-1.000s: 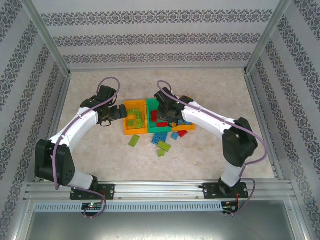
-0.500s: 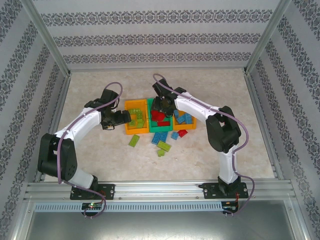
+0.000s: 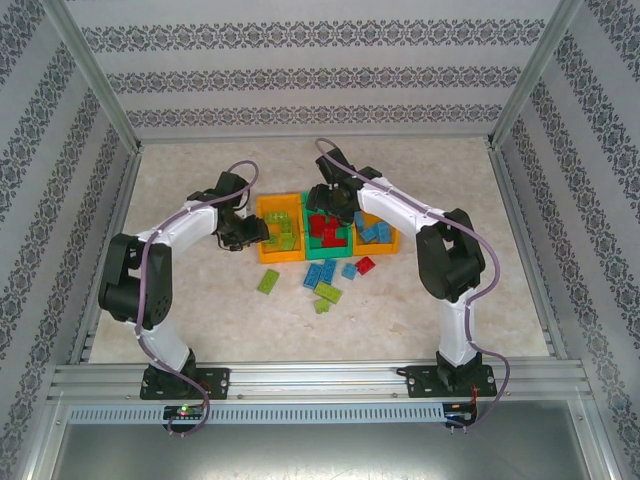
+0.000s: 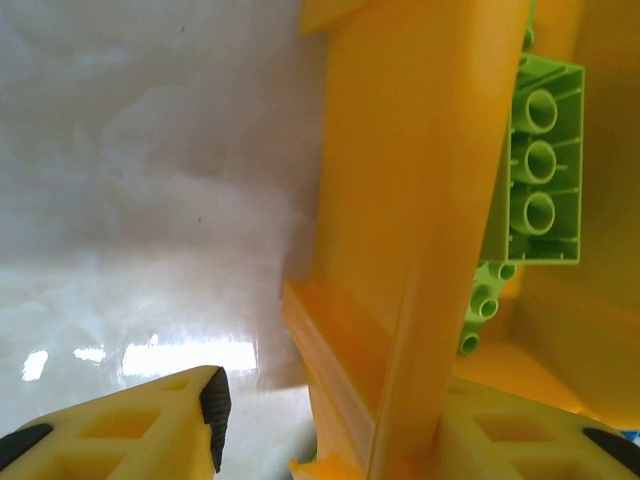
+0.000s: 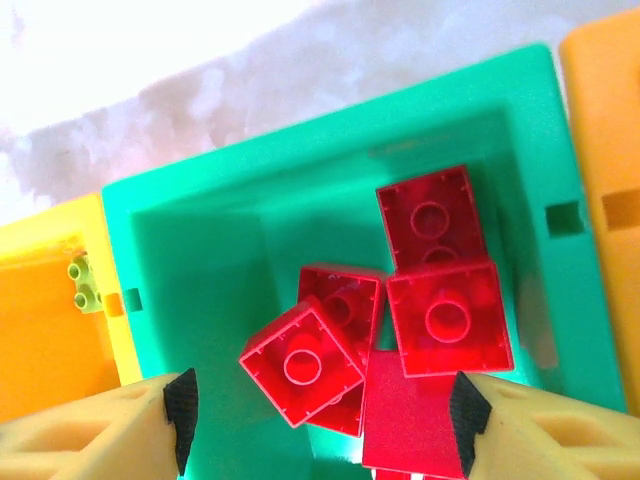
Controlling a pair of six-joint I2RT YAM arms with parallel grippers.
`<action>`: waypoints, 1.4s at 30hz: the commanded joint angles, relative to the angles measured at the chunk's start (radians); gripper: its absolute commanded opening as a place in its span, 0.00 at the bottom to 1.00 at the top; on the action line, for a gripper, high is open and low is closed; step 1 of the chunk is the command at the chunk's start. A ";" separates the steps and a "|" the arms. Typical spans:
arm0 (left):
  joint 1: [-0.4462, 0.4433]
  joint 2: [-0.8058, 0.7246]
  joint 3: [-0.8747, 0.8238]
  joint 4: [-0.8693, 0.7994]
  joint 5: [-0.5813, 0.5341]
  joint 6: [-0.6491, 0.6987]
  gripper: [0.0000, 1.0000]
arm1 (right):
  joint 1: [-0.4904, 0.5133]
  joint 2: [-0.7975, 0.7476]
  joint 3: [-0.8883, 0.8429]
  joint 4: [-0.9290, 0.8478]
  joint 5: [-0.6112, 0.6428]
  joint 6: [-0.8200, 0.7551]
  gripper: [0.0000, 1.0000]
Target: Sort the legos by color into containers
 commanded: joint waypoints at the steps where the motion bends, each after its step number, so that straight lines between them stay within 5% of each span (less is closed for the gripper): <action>1: 0.017 0.031 0.056 0.016 -0.015 0.001 0.52 | -0.004 0.001 0.032 -0.013 -0.006 -0.046 0.73; 10: 0.014 -0.150 -0.011 -0.013 -0.120 0.089 0.76 | 0.033 -0.075 -0.002 0.053 -0.013 -0.027 0.79; 19: -0.024 -0.342 -0.250 -0.035 -0.084 0.206 0.80 | 0.004 -0.204 -0.118 0.093 0.069 0.010 0.81; 29: -0.184 -0.252 -0.234 -0.035 -0.139 0.307 0.79 | -0.009 -0.351 -0.279 0.035 0.150 -0.009 0.82; 42: -0.240 -0.091 -0.214 -0.025 -0.158 0.308 0.75 | -0.065 -0.593 -0.610 0.014 0.207 0.128 0.82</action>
